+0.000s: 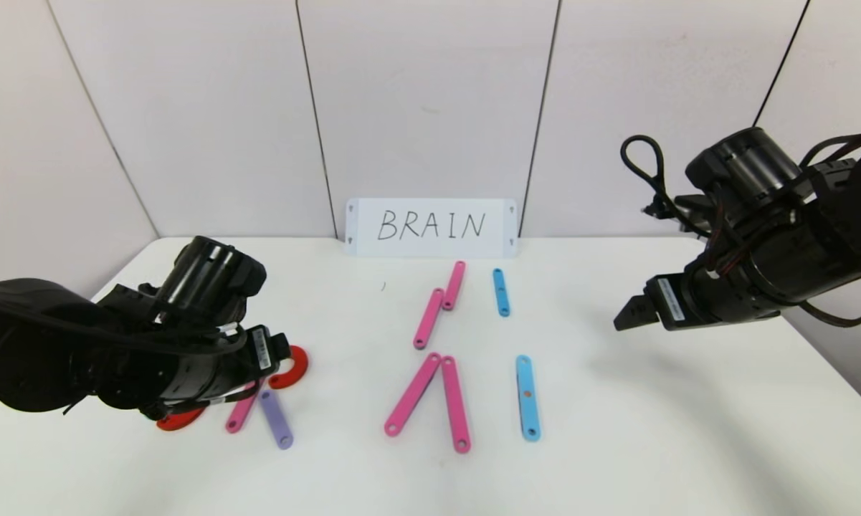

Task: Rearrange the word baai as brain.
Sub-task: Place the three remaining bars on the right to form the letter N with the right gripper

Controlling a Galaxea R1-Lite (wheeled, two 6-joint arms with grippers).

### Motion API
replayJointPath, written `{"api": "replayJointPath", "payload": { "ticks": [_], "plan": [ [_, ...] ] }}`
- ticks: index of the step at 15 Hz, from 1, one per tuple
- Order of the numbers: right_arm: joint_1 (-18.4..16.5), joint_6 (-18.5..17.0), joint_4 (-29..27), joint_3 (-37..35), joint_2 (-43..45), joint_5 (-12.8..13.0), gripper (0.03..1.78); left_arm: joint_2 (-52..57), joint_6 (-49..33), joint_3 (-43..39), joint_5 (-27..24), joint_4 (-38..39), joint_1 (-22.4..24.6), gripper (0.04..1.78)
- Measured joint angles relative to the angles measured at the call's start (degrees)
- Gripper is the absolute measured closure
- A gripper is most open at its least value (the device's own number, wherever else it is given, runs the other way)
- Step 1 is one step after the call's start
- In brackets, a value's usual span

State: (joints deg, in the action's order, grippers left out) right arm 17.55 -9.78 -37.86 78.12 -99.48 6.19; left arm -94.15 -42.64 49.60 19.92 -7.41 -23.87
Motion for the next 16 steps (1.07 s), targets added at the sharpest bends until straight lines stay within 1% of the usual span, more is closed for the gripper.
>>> {"api": "replayJointPath", "payload": {
  "ticks": [2,4,6,11,13,16],
  "plan": [
    [0.0,0.0,0.0,0.0,0.0,0.0,0.07,0.0,1.5,-1.3,-2.4,3.6,1.6,0.09],
    [0.0,0.0,0.0,0.0,-0.1,0.0,0.07,-0.3,3.1,-1.7,-5.6,3.9,3.5,0.09],
    [0.0,0.0,0.0,0.0,-0.2,0.0,0.07,-0.8,4.0,-1.7,-7.6,4.5,5.4,0.09],
    [0.0,0.0,0.0,0.0,-0.4,0.0,0.07,-3.0,5.8,-1.8,-8.6,6.3,7.0,0.09],
    [0.0,0.0,0.0,0.0,-0.4,0.0,0.07,-4.2,6.8,-2.0,-10.7,8.4,7.6,0.09],
    [0.0,0.0,0.0,0.0,-0.4,0.0,0.07,-6.8,11.0,-2.7,-13.6,12.9,9.0,0.09]
  ]
}}
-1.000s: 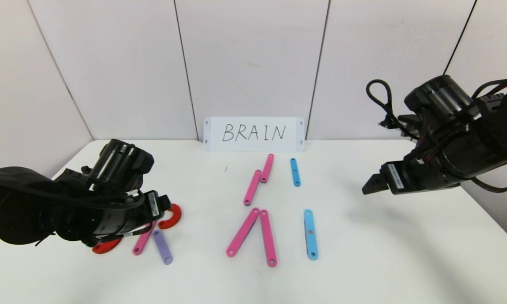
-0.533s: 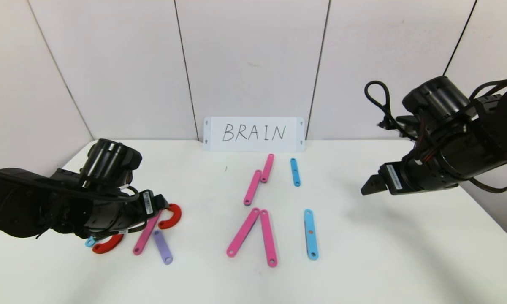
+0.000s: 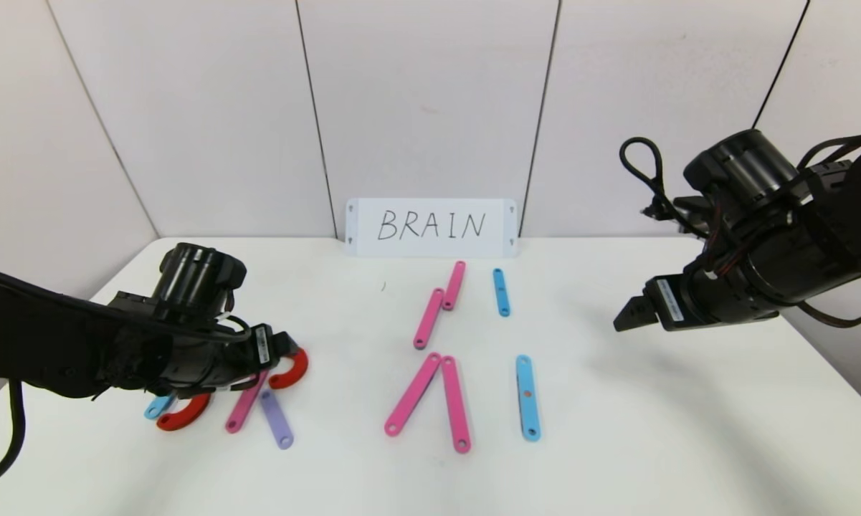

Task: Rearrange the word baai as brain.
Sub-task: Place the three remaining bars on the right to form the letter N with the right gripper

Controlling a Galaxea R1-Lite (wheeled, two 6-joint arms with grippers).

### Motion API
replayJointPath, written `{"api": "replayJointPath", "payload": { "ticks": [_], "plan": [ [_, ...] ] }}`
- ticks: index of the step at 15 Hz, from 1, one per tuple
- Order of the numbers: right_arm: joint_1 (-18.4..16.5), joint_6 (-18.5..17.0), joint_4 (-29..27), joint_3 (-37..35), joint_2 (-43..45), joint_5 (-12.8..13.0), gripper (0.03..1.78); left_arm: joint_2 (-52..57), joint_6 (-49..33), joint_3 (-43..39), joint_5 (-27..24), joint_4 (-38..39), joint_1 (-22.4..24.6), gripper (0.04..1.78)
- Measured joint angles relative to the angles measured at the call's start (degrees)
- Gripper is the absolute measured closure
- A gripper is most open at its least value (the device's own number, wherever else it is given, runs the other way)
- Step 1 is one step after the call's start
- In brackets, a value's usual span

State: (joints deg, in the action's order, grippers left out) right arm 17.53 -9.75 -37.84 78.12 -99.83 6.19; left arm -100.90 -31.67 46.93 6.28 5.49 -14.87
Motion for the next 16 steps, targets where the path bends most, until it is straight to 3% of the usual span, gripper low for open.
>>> {"api": "replayJointPath", "payload": {
  "ticks": [3,16],
  "plan": [
    [-0.1,0.0,0.1,0.0,-0.1,0.0,0.07,-2.7,2.6,-0.3,-0.6,4.1,1.8,0.09],
    [-0.1,0.0,2.2,-0.8,-0.3,0.1,0.07,-3.4,3.4,-0.6,-3.9,4.2,2.2,0.09]
  ]
}}
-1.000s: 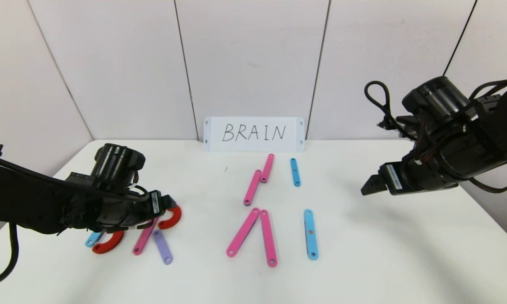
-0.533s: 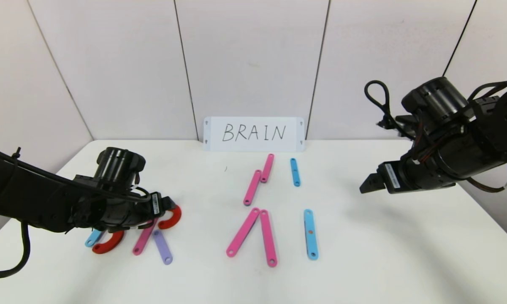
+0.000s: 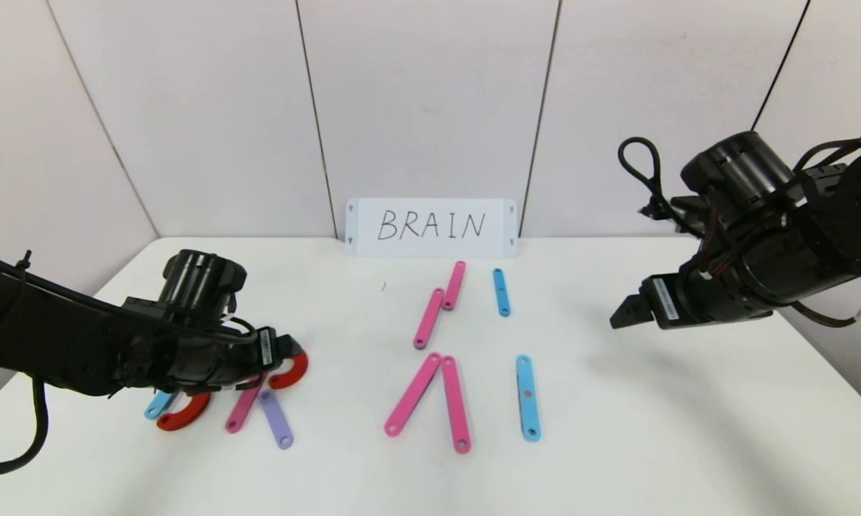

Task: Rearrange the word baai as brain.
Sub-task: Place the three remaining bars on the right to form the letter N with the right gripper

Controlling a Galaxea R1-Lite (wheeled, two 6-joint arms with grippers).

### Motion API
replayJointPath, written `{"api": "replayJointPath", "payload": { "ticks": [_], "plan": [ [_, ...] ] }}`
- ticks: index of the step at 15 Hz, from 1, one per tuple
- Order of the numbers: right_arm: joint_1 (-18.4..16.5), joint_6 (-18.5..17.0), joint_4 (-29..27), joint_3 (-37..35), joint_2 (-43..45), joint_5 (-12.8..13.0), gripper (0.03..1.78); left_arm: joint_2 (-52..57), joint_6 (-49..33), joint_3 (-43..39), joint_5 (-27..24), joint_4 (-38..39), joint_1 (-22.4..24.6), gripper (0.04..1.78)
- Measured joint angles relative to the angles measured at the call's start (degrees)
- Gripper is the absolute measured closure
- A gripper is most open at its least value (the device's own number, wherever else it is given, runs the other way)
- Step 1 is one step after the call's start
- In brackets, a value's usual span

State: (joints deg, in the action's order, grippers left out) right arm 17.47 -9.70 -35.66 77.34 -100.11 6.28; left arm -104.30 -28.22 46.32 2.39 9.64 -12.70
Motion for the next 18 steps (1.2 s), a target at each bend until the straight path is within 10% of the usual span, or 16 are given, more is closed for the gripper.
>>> {"api": "replayJointPath", "payload": {
  "ticks": [18],
  "plan": [
    [0.0,0.0,0.0,0.0,0.0,0.0,0.07,0.2,0.0,-0.6,-0.2,0.1,-4.0,0.09]
  ]
}}
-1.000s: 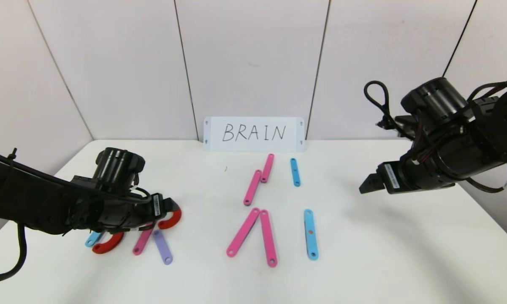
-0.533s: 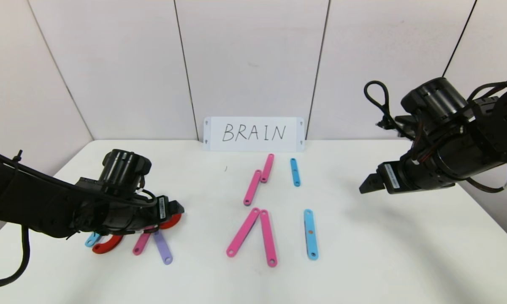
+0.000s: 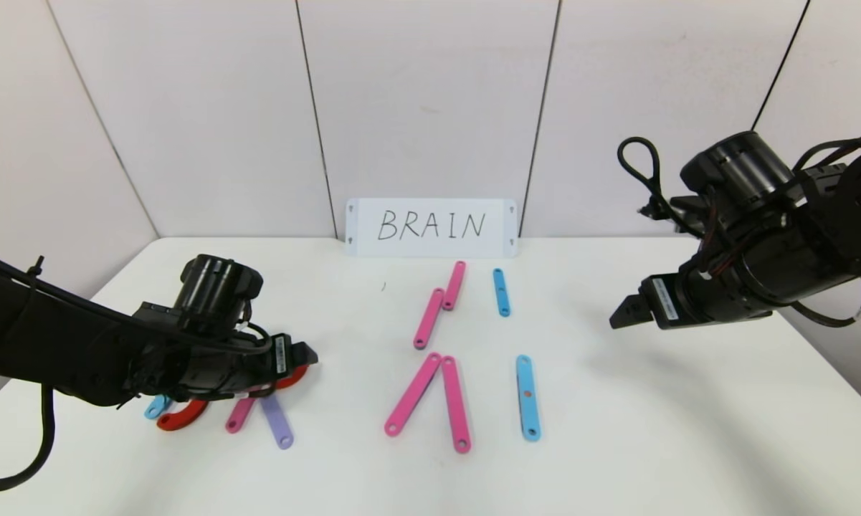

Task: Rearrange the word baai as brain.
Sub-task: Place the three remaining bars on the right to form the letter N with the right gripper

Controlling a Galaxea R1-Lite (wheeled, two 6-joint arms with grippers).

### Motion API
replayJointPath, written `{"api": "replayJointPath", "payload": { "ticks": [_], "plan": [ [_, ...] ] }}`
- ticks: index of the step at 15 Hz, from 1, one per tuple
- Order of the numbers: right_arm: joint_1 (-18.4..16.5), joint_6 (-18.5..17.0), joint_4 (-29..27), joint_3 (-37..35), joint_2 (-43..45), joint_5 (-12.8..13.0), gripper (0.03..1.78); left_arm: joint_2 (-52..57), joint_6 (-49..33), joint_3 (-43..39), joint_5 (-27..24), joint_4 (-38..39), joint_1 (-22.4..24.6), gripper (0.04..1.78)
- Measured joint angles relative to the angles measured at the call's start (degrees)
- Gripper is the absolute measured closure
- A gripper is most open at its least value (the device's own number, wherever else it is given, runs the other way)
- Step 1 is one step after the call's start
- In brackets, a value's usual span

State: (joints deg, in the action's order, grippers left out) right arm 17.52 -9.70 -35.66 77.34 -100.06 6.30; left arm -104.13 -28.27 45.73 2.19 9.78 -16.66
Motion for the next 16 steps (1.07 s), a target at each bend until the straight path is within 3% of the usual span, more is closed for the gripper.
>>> {"api": "replayJointPath", "payload": {
  "ticks": [16],
  "plan": [
    [0.1,0.0,0.0,-0.1,0.0,0.0,0.07,-0.2,0.1,0.2,0.1,0.1,-0.9,0.09]
  ]
}}
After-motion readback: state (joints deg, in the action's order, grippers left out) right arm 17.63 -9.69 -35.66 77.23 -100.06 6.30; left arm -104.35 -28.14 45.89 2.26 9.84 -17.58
